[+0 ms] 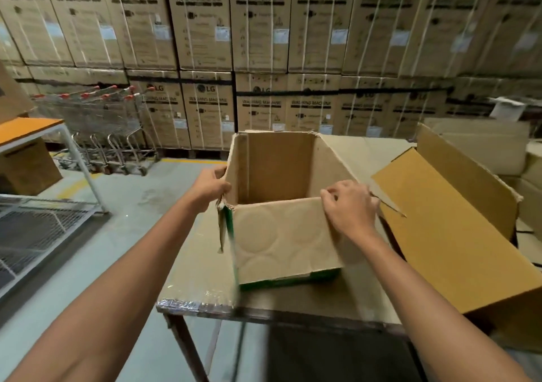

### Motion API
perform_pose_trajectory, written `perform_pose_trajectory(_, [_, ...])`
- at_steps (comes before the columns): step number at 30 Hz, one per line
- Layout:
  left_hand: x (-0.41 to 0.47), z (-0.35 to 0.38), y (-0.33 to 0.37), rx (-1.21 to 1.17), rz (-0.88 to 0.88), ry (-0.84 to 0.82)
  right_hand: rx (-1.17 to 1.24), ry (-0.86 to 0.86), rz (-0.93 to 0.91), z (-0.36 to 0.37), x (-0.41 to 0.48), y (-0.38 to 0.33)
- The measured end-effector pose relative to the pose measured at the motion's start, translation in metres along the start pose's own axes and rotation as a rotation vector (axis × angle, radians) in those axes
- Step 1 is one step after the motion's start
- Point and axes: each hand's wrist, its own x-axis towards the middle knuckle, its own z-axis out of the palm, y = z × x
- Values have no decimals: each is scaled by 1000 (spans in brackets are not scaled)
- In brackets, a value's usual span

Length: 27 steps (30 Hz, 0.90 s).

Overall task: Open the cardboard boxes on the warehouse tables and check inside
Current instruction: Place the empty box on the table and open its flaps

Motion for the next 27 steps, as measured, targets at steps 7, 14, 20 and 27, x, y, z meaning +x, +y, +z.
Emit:
perform_pose_trajectory(7, [5, 4, -11, 50, -32, 290, 362, 373, 451, 21, -10, -9])
perform_pose_trajectory(14, [-53, 11, -15, 116, -21, 430, 659, 366, 883, 10, -56, 2])
perform_pose_trajectory(20, [-150, 32, -47, -40, -75, 245, 916, 88, 898, 3, -129, 32])
perform_pose_trajectory(27, [-261, 55, -77, -410, -293, 316, 951, -102, 690, -15, -232, 49])
